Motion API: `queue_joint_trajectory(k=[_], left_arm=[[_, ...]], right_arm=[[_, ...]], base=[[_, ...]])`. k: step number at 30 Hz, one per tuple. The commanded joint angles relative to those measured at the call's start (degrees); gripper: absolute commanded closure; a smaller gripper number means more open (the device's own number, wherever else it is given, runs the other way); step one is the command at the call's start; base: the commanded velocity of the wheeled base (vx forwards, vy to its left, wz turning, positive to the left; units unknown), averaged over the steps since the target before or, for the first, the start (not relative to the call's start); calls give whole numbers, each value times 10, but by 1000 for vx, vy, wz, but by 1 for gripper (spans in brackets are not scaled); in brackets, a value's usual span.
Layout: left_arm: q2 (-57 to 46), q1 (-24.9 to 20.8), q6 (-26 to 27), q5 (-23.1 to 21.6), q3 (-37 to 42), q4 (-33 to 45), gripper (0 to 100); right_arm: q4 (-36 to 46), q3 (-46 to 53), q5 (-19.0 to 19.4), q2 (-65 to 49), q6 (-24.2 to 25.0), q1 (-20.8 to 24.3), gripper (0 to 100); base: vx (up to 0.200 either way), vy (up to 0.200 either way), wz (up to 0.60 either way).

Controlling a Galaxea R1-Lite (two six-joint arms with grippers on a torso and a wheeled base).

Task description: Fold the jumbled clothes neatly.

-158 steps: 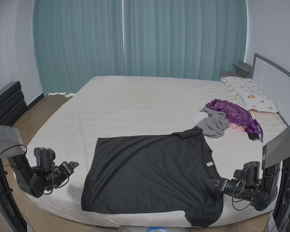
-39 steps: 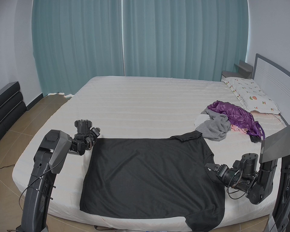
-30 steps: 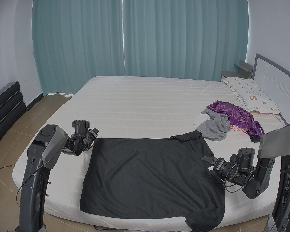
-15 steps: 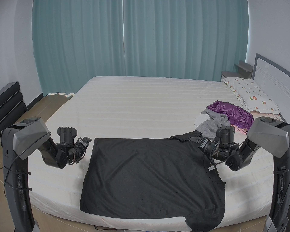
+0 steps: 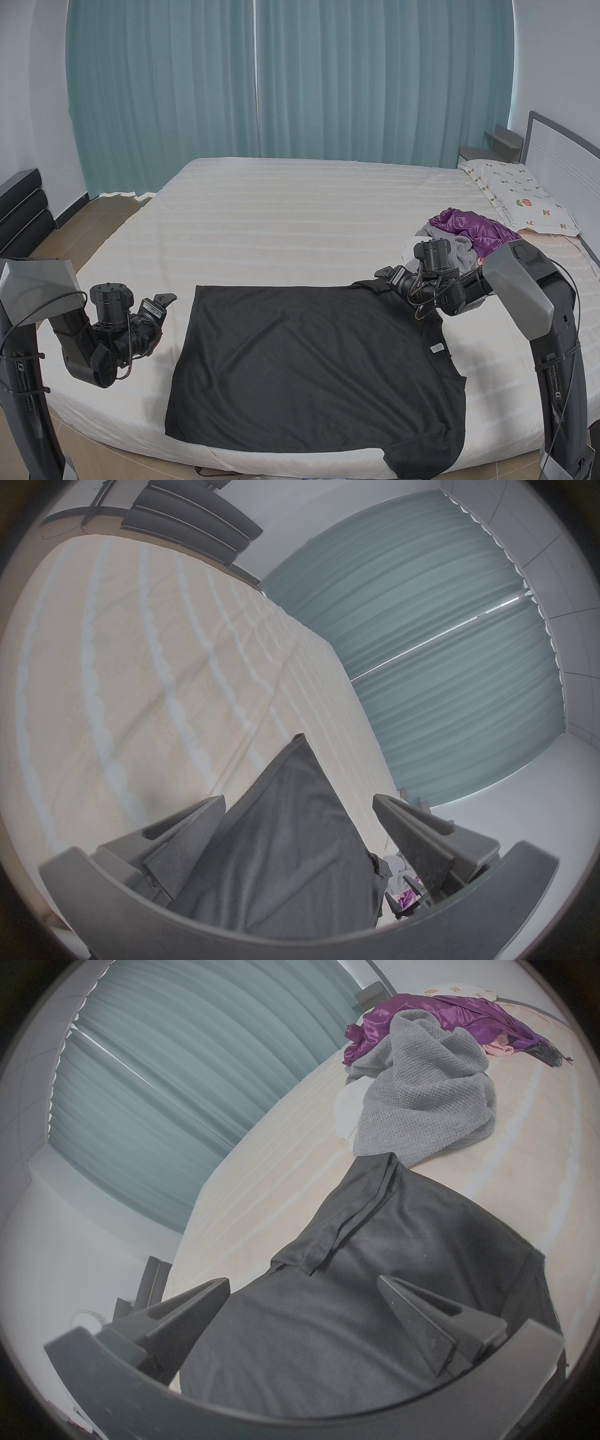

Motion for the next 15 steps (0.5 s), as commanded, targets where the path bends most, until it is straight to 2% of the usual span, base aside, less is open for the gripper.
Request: queue_joint_trajectory(k=[1, 15], left_arm=[[4, 2, -2, -6, 34, -28, 0], [18, 2, -2, -6, 31, -28, 0]], right_arm=[[37, -80, -21, 68, -2, -2, 0], [41, -210, -25, 139, 1, -16, 0]], base=[[0, 0, 0], [0, 0, 0]])
